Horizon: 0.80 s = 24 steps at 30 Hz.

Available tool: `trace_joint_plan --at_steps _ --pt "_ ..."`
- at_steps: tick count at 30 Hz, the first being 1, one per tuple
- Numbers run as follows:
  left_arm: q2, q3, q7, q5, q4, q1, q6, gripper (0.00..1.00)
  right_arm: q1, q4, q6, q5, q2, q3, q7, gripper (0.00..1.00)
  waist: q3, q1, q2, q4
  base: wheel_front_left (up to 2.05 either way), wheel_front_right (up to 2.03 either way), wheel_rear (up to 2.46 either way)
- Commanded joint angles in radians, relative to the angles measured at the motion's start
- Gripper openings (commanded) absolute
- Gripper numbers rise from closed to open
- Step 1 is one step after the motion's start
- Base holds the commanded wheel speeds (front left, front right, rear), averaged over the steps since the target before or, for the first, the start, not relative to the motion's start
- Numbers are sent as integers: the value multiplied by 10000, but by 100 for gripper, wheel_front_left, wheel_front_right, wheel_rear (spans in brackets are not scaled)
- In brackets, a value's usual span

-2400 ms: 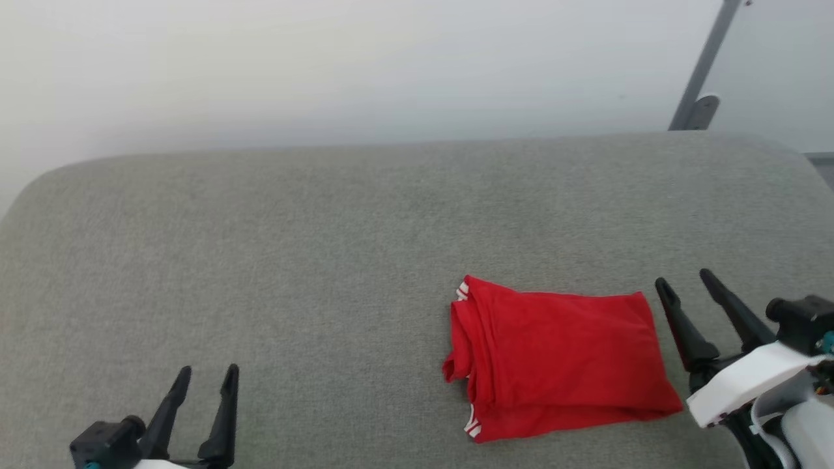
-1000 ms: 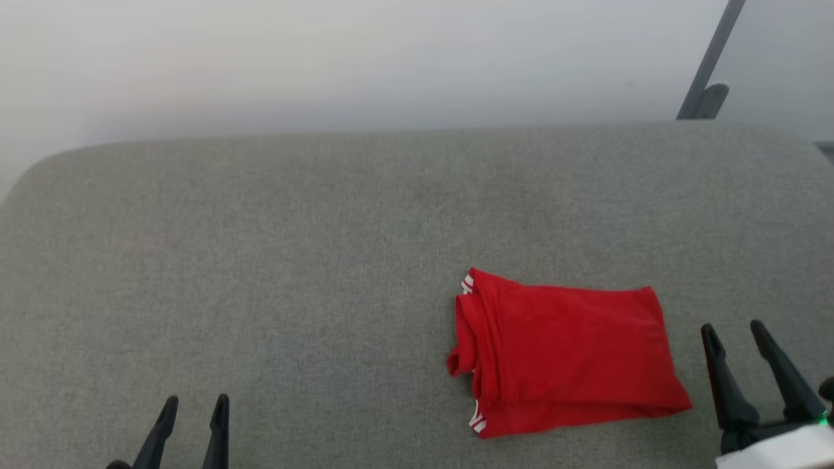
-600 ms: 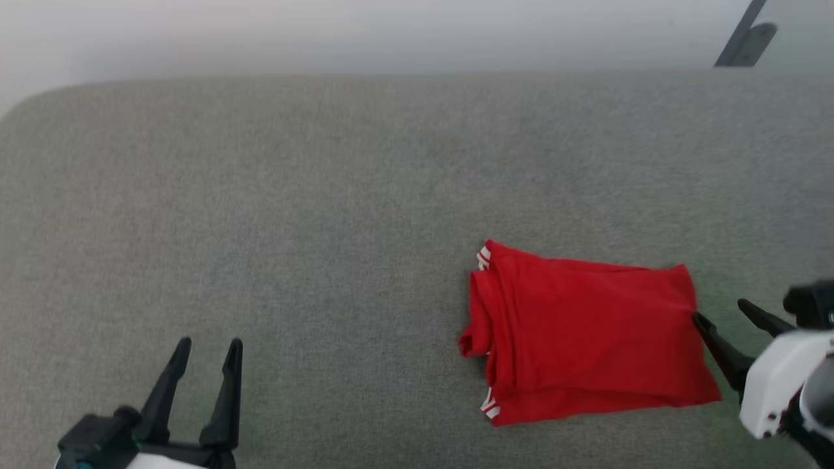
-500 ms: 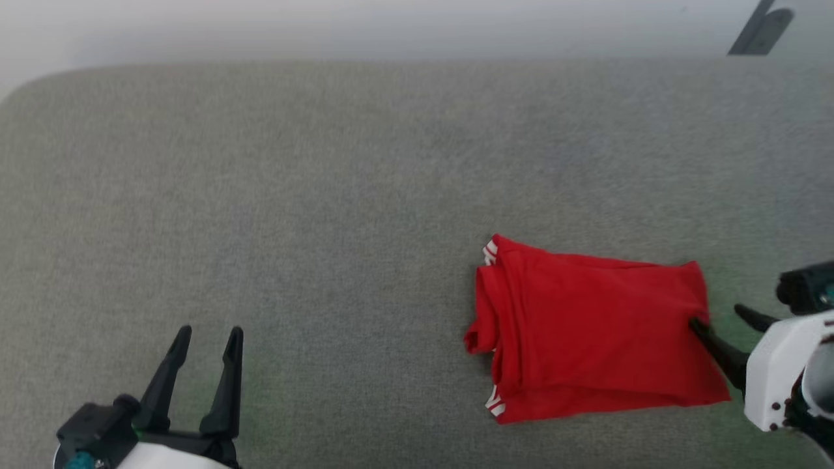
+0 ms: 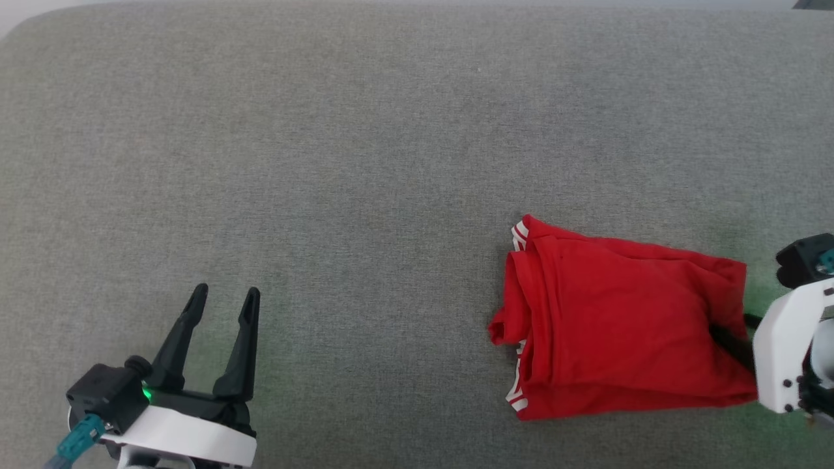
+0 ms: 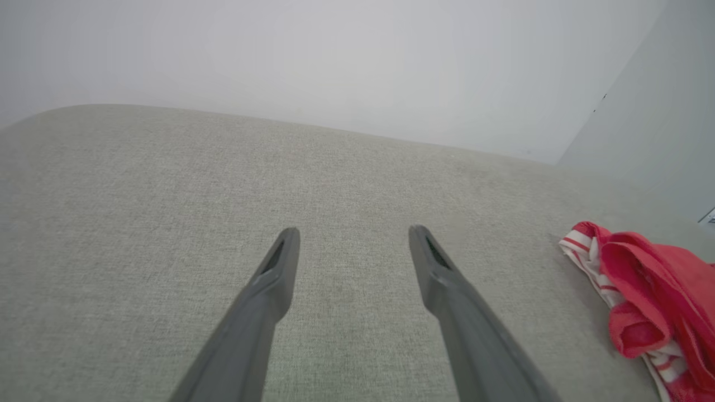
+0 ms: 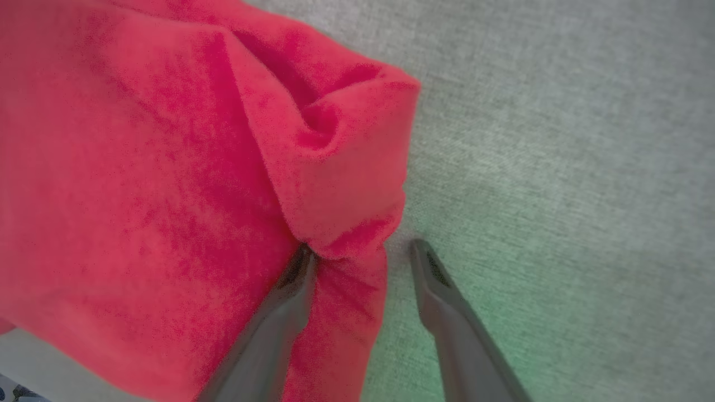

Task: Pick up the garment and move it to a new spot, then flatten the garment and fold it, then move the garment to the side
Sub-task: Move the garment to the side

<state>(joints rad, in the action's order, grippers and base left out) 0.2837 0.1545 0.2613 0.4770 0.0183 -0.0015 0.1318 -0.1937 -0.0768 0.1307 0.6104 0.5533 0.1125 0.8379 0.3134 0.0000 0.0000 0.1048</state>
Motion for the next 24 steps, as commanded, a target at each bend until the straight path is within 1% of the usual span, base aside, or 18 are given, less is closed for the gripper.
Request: trace_joint_plan --at_steps 1,5,11,12,15,20,24 --pt "73 4 50 -1 -17 -214 -25 100 223 -185 -4 -191 -337 113 81 0 -11 0 0 -64 0 0 0" --pt "244 45 50 -83 -75 -297 -25 100 84 -3 -32 -561 -456 -421 -463 0 -18 0 0 -348 0 0 0" --pt "670 421 50 -71 -200 -865 -25 100 -11 227 -26 -946 -520 -1653 -1248 0 313 0 0 -992 0 0 0" --pt "670 421 50 -71 -200 -865 -25 100 -11 227 -26 -946 -520 -1653 -1248 0 313 0 0 -992 0 0 0" --pt "990 864 48 43 -373 -1482 -25 100 -82 285 -26 -1206 -510 -2670 -1689 0 709 0 0 -1322 0 0 0" --pt "1704 1709 50 245 -561 -2927 -25 100 -649 177 -26 -1675 -856 -4577 -2267 0 1602 0 0 -1825 0 0 0" --pt "2260 2102 48 509 -785 -4169 -25 100 -1331 -111 -24 -2620 -1151 -5830 -2682 0 2366 0 0 -2075 0 0 0"
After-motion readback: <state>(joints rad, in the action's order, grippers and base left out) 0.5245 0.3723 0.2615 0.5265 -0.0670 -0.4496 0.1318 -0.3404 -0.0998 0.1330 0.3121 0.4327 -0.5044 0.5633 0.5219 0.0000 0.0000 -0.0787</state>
